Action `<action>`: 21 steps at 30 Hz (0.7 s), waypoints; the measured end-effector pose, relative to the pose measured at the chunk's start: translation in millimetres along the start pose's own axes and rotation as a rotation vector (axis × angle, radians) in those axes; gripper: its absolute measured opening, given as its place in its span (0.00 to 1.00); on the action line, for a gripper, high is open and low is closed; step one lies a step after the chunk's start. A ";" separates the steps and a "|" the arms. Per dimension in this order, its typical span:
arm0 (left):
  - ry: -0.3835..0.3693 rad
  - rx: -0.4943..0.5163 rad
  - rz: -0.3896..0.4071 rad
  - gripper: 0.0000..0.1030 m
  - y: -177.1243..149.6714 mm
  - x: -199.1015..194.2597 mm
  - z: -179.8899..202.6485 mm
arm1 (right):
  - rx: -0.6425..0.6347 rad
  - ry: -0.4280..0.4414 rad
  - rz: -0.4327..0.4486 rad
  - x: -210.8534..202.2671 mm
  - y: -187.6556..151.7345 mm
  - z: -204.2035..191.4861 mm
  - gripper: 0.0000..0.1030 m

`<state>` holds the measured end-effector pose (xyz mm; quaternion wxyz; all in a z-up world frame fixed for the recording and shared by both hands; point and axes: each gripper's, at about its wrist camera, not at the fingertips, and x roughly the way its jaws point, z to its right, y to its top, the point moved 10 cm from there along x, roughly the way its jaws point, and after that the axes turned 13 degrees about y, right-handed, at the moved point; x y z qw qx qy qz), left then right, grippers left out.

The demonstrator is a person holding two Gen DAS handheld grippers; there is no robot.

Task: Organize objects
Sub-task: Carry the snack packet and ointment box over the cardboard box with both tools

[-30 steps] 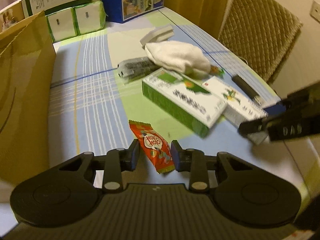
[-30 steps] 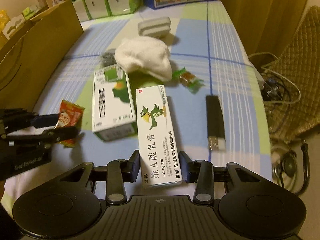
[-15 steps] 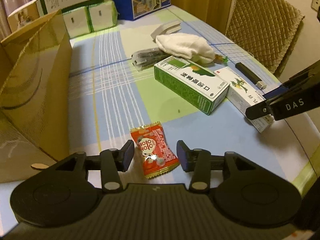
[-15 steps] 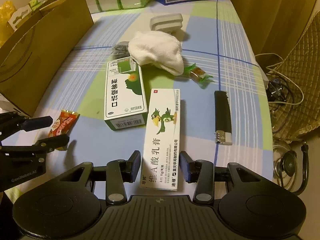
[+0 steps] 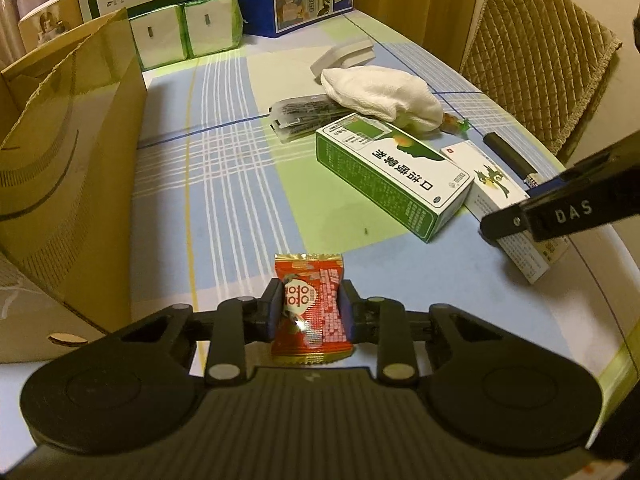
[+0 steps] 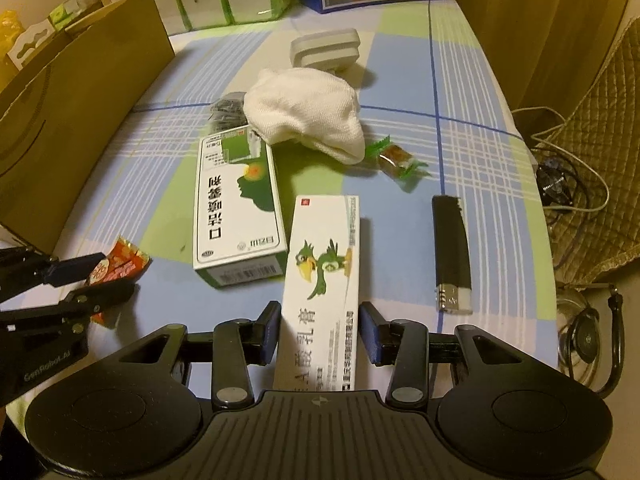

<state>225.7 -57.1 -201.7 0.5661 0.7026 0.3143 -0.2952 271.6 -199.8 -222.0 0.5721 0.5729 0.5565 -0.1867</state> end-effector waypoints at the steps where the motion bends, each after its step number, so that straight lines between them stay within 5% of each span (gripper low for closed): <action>1: 0.000 0.001 0.000 0.24 -0.3 -0.2 -0.2 | -0.006 -0.008 -0.004 -0.1 -0.1 -0.1 0.35; 12: -0.016 -0.023 0.018 0.23 0.7 -26.7 -6.3 | 0.039 -0.025 0.079 -39.9 0.5 -7.8 0.34; 21: -0.040 -0.058 0.084 0.23 13.3 -77.7 -15.5 | 0.036 0.000 0.208 -96.8 8.4 -52.9 0.34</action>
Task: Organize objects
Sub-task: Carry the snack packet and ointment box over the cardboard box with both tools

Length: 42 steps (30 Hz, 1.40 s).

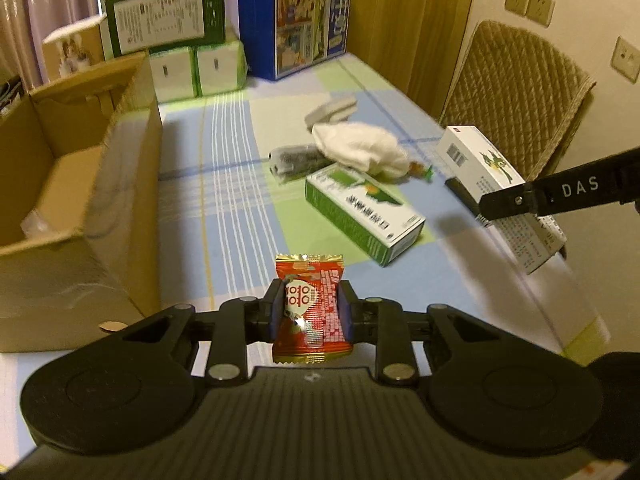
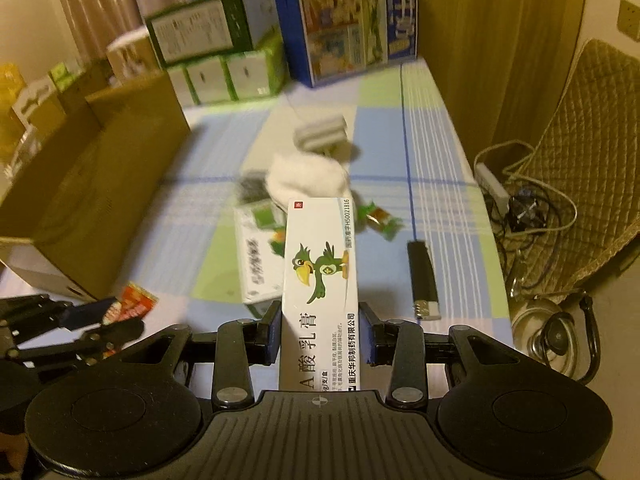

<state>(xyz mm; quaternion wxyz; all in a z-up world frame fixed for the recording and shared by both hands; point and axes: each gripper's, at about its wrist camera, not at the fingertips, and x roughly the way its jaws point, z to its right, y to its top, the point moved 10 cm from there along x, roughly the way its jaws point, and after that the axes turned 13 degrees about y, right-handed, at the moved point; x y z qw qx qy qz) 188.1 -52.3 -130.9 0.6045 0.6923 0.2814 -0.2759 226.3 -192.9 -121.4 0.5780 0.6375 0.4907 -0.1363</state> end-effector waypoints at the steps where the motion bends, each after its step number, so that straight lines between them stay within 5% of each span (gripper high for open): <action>1: -0.001 -0.003 0.008 0.23 1.3 -6.5 -2.2 | -0.003 0.004 0.011 -4.9 0.7 -6.4 0.34; 19: 0.049 -0.058 0.126 0.23 9.0 -104.2 -82.1 | -0.080 0.119 0.104 -43.5 1.6 -131.3 0.34; 42: 0.145 -0.101 0.168 0.23 30.8 -119.6 -189.0 | -0.209 0.222 0.080 6.4 43.3 -224.5 0.34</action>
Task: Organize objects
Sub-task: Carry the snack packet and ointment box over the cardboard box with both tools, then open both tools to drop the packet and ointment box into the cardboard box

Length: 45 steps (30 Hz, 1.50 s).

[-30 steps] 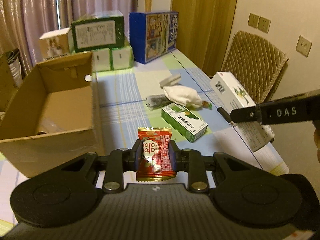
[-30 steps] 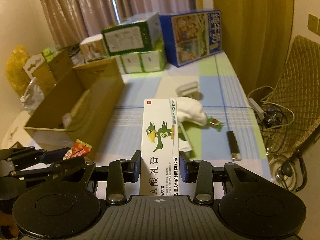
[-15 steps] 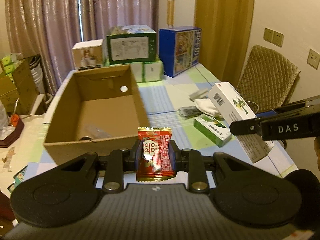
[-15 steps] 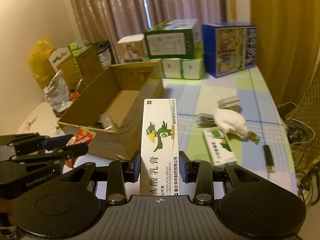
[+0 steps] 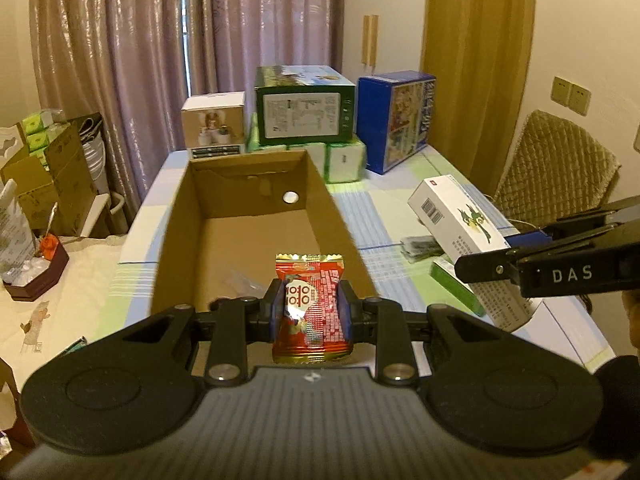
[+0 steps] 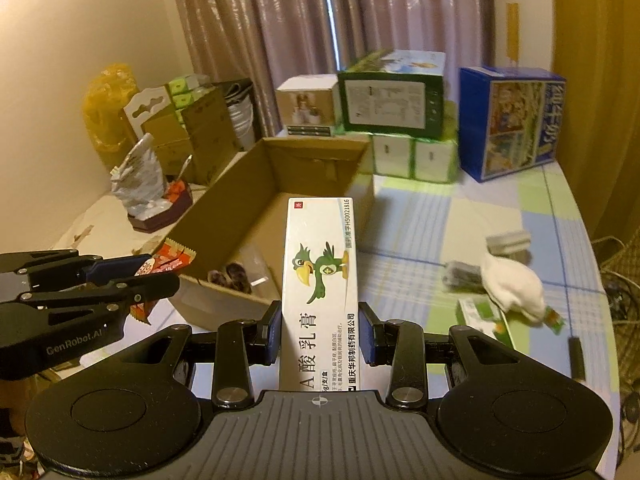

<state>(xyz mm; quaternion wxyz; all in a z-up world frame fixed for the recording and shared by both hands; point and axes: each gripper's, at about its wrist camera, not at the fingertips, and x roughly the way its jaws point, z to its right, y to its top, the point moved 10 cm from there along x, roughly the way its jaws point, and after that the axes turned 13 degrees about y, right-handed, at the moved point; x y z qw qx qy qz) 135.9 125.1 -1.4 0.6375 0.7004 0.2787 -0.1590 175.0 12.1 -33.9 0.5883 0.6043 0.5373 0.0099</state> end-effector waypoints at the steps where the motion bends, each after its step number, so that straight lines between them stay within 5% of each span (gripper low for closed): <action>1: 0.010 0.005 0.003 0.23 2.5 2.4 -5.0 | -0.002 0.005 0.000 4.6 3.6 -1.5 0.34; 16: 0.040 0.016 -0.029 0.23 36.7 66.4 -58.9 | 0.051 0.072 -0.013 80.7 48.9 -8.2 0.34; 28: 0.035 0.036 -0.081 0.23 26.3 114.2 -62.1 | 0.084 0.060 -0.031 118.5 55.2 9.9 0.34; 34: 0.024 0.027 -0.119 0.34 16.5 139.0 -59.9 | 0.094 0.055 -0.039 127.8 53.0 16.2 0.34; 45: 0.053 -0.021 -0.094 0.34 16.6 123.6 -76.1 | 0.096 0.061 -0.042 129.1 49.6 15.6 0.34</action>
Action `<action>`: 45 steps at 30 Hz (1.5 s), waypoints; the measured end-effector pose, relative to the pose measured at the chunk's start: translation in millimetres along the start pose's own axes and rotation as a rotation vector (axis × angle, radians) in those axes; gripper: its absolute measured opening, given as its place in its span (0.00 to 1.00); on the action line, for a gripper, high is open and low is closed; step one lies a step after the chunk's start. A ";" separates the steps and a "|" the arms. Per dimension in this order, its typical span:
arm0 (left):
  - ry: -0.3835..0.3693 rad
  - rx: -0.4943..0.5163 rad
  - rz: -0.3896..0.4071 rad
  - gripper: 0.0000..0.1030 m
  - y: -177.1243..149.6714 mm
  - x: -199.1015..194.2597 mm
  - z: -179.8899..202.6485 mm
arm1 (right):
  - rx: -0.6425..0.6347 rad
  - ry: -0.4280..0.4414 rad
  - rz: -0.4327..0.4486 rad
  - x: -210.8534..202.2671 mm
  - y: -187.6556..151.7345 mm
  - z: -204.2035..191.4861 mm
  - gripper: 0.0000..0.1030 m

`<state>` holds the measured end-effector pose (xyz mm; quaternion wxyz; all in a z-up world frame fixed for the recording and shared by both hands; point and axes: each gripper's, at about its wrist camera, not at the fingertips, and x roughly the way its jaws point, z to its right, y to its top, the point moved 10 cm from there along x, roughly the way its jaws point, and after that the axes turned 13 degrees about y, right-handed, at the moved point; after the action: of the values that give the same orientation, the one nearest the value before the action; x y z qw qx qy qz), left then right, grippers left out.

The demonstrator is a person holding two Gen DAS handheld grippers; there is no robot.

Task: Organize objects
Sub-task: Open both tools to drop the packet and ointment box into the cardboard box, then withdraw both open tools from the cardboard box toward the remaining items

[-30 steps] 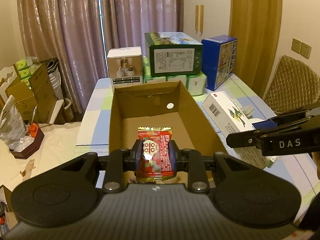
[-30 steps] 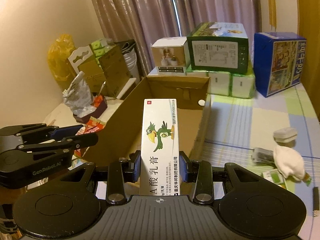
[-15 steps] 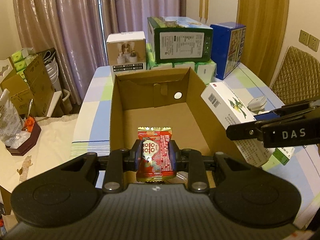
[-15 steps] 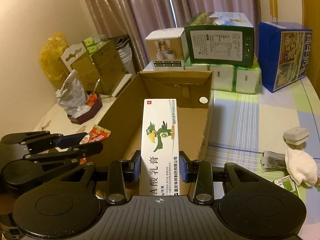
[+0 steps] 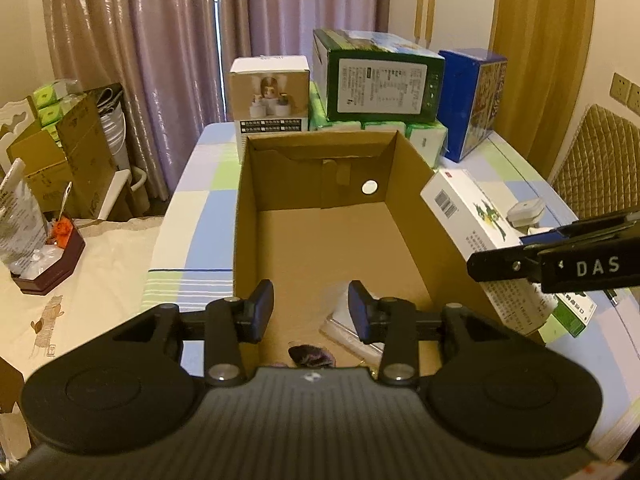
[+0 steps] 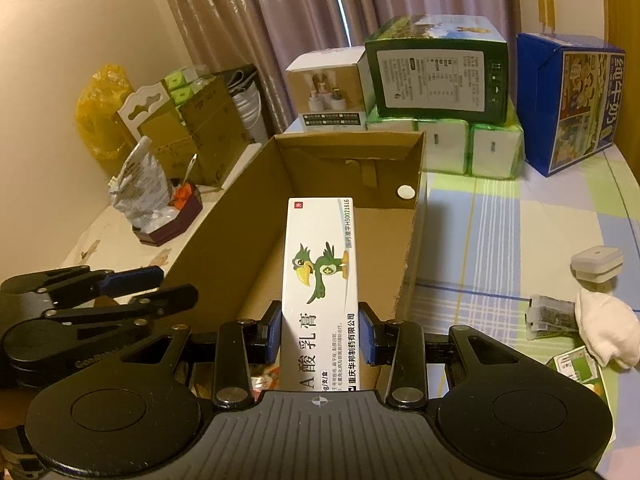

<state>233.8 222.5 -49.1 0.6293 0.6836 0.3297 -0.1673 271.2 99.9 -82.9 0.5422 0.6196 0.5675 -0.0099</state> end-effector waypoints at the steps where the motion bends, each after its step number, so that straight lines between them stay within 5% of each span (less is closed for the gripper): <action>1: 0.001 -0.004 0.003 0.34 0.2 -1.8 -0.9 | 0.000 0.001 0.001 0.1 0.1 -1.2 0.34; 9: 0.001 -0.024 0.007 0.34 -0.9 -7.4 -5.7 | 0.008 0.034 0.008 10.7 4.0 -4.2 0.34; 25: 0.007 -0.072 0.013 0.41 -11.9 -40.4 -0.5 | 0.061 0.037 0.106 -48.6 -9.6 -5.6 0.62; 37: -0.018 -0.090 0.023 0.64 -24.3 -98.0 35.9 | 0.036 -0.050 0.188 -130.4 -40.5 -6.9 0.92; 45: -0.051 -0.082 0.038 0.79 -32.0 -130.2 69.3 | 0.042 -0.099 0.224 -177.1 -64.8 4.4 0.98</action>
<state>130.9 123.7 0.1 0.6679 0.6590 0.3071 -0.1590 164.6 -40.8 -16.4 0.5544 0.6889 0.4669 0.0083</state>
